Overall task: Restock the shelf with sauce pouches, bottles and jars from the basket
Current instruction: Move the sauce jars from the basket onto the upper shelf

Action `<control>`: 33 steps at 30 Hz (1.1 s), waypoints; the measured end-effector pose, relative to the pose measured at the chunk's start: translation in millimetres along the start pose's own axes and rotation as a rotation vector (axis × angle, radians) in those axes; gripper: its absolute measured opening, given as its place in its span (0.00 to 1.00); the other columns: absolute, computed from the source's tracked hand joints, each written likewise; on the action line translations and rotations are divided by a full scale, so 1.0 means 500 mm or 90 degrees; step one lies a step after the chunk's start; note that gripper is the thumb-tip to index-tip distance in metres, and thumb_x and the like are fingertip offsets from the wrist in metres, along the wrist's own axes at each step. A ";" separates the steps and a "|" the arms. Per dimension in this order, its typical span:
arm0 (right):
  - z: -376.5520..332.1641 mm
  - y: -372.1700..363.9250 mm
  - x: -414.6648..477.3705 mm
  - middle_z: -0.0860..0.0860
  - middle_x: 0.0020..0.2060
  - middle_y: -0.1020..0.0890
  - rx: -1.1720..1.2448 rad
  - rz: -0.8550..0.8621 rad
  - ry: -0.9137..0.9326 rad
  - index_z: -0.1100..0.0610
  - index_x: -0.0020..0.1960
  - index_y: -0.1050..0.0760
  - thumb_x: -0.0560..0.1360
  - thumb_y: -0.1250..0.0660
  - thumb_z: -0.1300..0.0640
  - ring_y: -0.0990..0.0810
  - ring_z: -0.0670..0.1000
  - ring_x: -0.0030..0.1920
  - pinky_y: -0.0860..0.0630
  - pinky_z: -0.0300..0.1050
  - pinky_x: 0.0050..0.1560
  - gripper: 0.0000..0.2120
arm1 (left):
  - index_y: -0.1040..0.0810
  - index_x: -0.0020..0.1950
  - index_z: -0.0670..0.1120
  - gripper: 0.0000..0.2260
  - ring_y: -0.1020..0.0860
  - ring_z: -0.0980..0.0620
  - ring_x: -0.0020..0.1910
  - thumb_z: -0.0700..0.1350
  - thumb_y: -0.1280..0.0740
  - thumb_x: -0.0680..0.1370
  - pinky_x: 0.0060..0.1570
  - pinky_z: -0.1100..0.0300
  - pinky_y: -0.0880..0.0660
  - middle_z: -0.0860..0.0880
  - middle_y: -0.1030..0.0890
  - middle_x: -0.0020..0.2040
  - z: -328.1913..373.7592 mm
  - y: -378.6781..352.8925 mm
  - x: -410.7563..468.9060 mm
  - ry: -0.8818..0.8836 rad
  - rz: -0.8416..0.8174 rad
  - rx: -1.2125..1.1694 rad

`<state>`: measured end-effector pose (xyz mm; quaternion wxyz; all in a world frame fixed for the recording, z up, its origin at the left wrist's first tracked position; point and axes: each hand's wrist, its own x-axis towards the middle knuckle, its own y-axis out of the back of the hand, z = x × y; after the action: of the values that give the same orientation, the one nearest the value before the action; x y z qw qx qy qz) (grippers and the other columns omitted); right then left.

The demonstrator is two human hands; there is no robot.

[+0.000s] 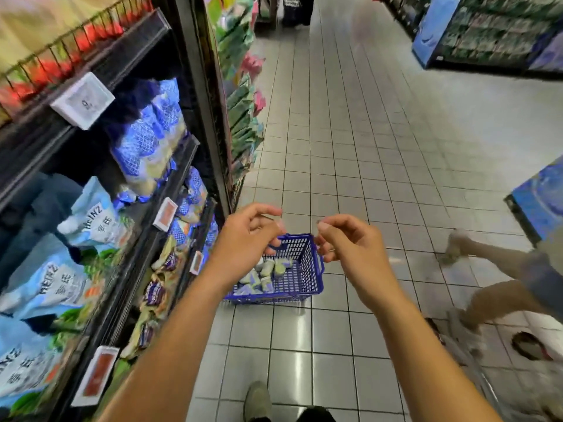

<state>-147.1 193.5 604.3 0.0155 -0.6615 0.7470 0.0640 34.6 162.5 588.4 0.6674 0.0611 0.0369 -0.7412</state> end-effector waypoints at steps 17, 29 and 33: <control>0.167 0.016 0.399 0.46 0.31 0.18 -0.052 -0.038 -0.141 0.56 0.46 0.20 0.78 0.32 0.59 0.21 0.41 0.32 0.24 0.34 0.33 0.03 | 0.20 0.55 0.49 0.07 0.18 0.54 0.38 0.39 0.33 0.80 0.38 0.62 0.20 0.48 0.14 0.42 -0.162 0.010 0.404 0.150 0.028 0.031; 0.395 -0.011 0.623 0.60 0.42 0.16 -0.121 -0.149 -0.269 0.56 0.46 0.19 0.79 0.34 0.63 0.19 0.50 0.39 0.20 0.41 0.39 0.07 | 0.20 0.48 0.53 0.04 0.19 0.56 0.31 0.45 0.31 0.75 0.31 0.62 0.22 0.52 0.15 0.35 -0.407 0.028 0.603 0.326 0.134 0.010; 0.511 -0.025 0.649 0.53 0.34 0.18 -0.139 -0.147 -0.335 0.63 0.48 0.19 0.78 0.34 0.61 0.21 0.45 0.34 0.23 0.39 0.37 0.06 | 0.20 0.47 0.51 0.06 0.21 0.57 0.28 0.40 0.33 0.78 0.30 0.63 0.22 0.52 0.17 0.31 -0.504 0.035 0.628 0.380 0.140 0.020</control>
<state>-190.9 -98.2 315.2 0.1444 -0.7007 0.6259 0.3105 30.3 -114.3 295.4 0.7023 0.2899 0.2124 -0.6145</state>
